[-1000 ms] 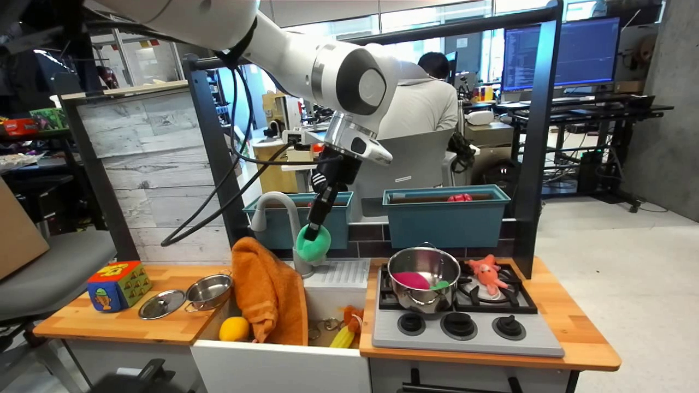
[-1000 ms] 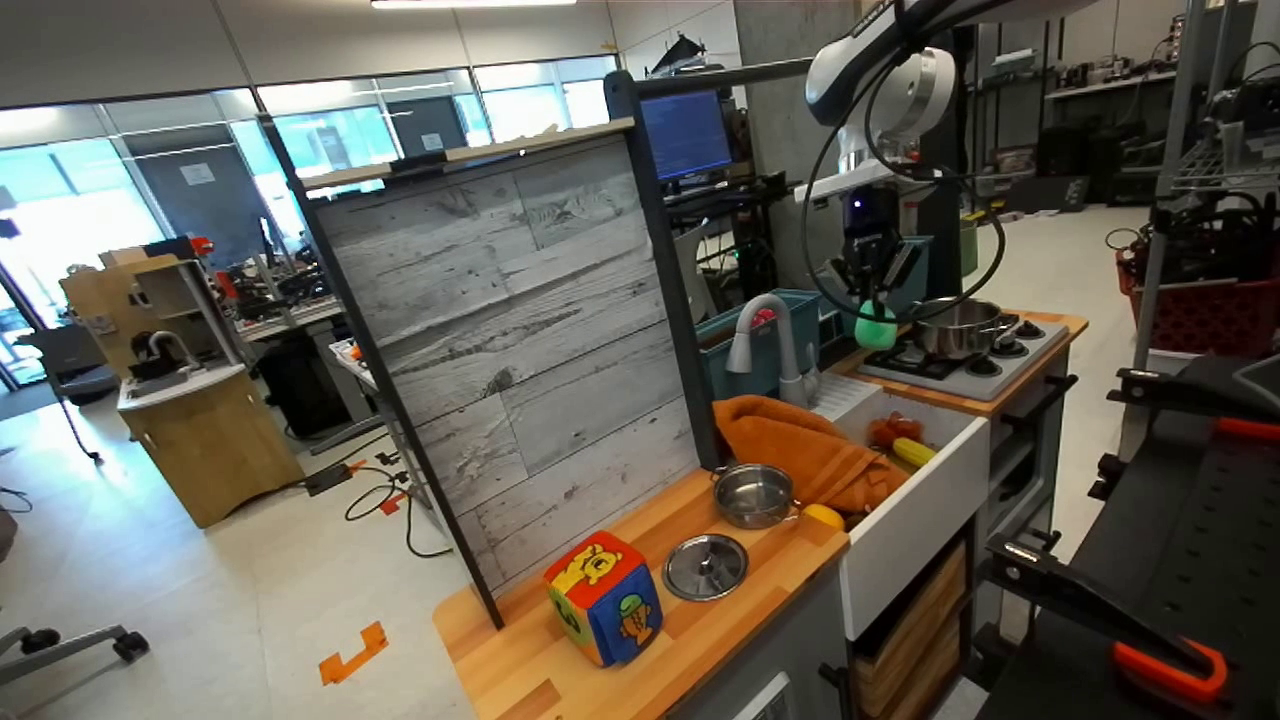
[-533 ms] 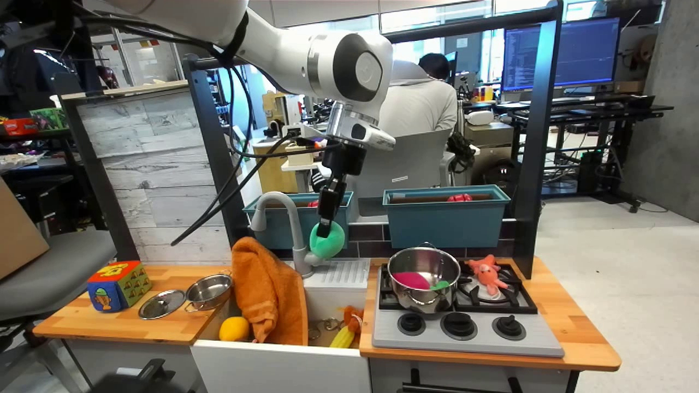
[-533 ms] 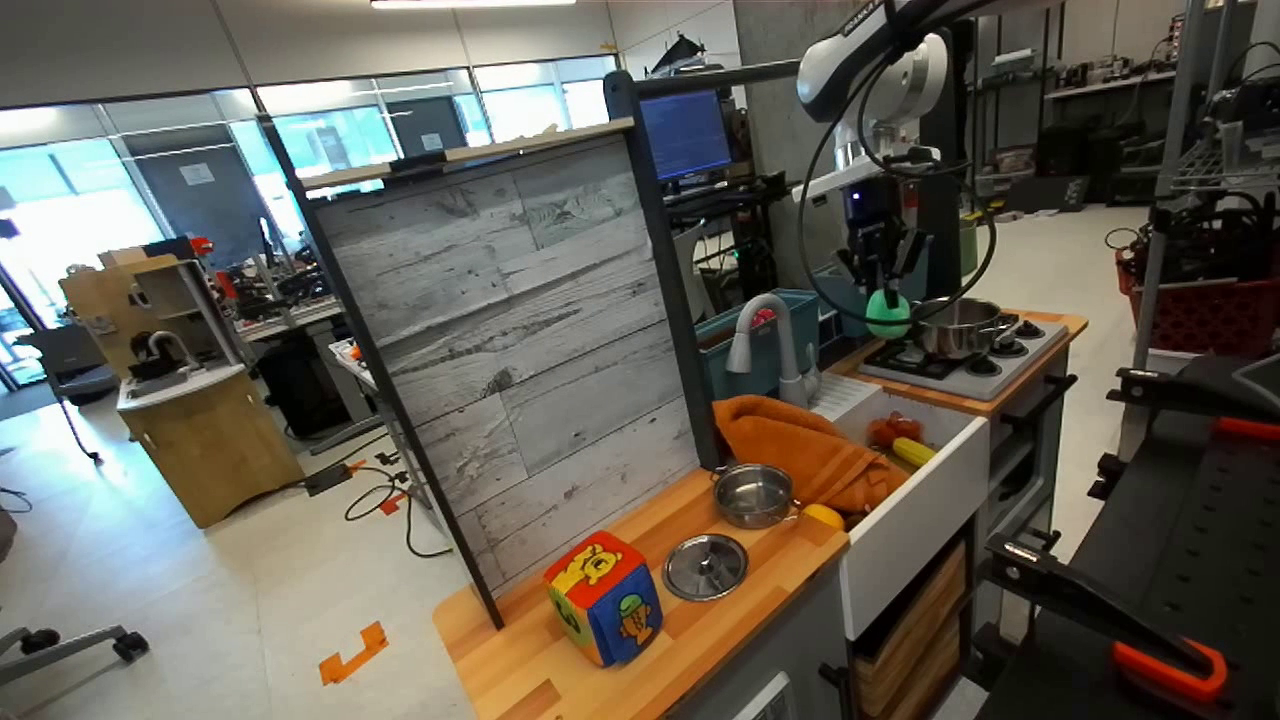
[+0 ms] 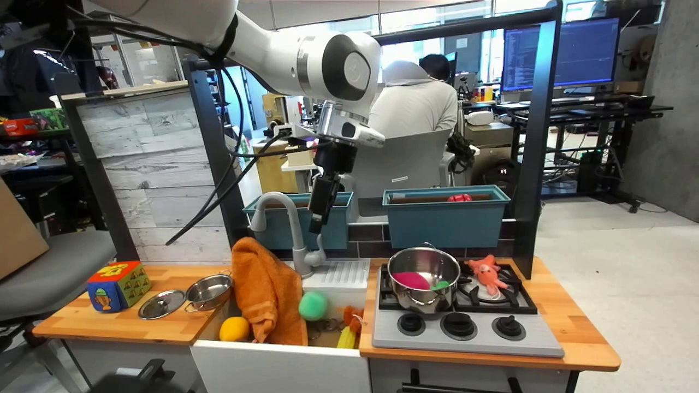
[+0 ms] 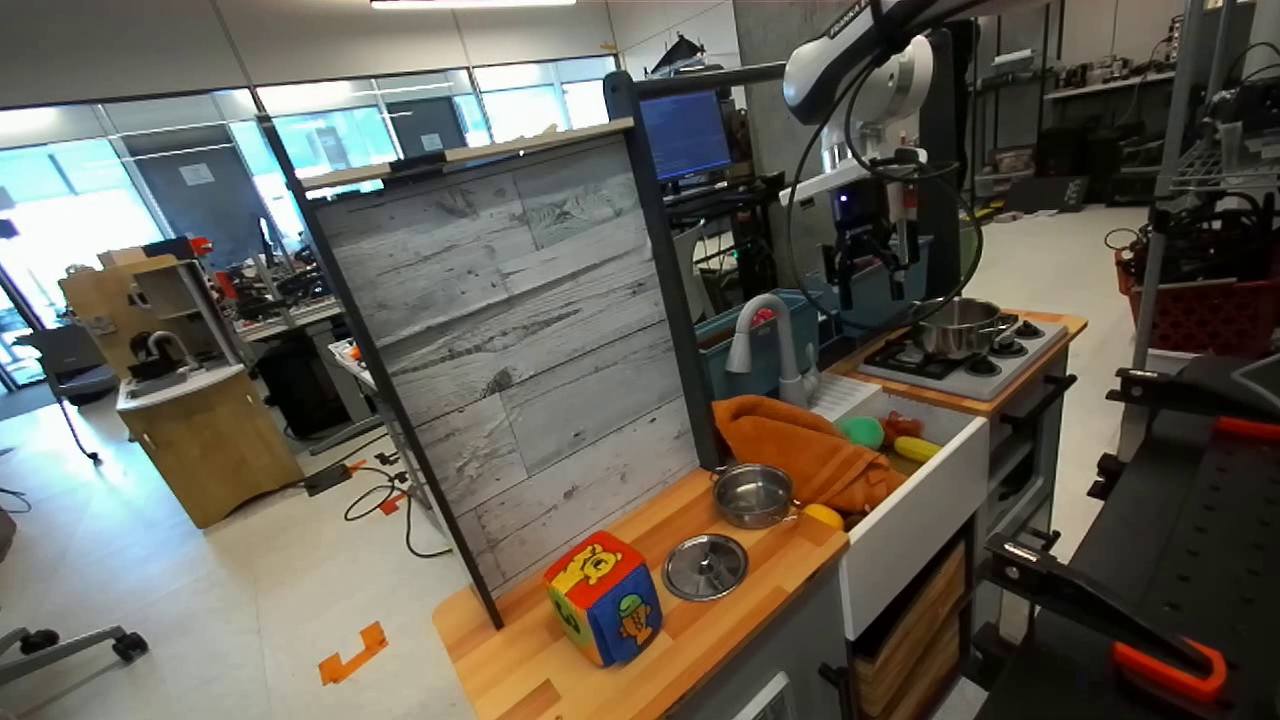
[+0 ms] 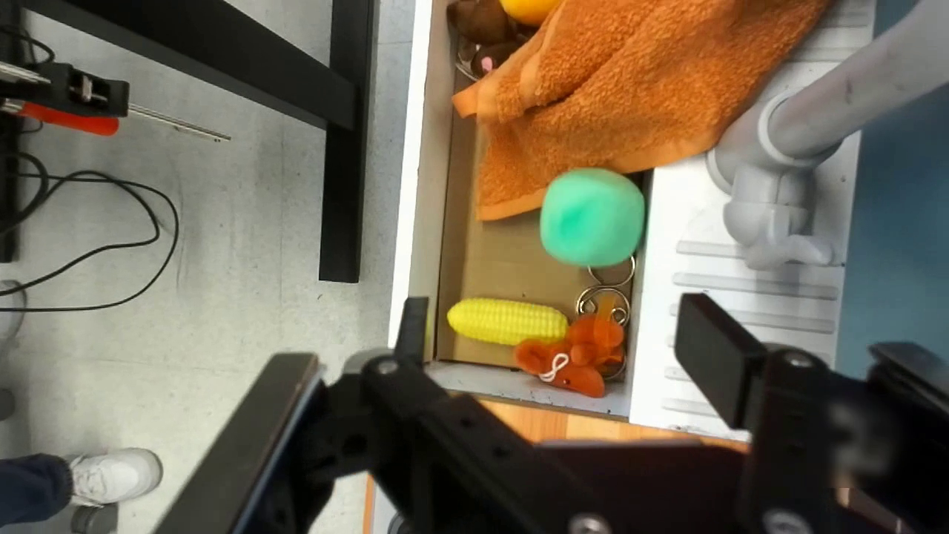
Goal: Put the green object inside the sink
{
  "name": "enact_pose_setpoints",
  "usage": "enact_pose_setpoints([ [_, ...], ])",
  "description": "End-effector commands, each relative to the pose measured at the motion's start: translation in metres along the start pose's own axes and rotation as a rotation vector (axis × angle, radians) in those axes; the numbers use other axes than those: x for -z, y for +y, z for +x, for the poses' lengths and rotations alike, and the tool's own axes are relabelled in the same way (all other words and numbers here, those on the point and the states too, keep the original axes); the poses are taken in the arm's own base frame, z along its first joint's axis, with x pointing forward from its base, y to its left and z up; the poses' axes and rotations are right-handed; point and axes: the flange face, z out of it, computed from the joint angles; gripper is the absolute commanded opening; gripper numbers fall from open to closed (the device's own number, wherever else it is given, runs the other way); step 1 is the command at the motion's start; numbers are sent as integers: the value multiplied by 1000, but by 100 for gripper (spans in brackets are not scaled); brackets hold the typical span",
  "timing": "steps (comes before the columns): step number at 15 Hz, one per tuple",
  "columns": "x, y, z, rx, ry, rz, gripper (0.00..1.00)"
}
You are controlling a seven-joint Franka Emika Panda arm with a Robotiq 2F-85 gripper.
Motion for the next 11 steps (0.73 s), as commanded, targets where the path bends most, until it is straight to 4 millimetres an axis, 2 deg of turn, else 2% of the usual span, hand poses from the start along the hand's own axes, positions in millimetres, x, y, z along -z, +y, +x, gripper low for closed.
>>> enact_pose_setpoints([
  [1,15,-7,-24,30,37,-8,100],
  [4,25,-19,-49,63,41,34,100],
  [5,2,-13,-29,39,15,1,100],
  [7,1,-17,-37,51,21,6,100],
  [11,1,-18,-38,52,22,6,100],
])
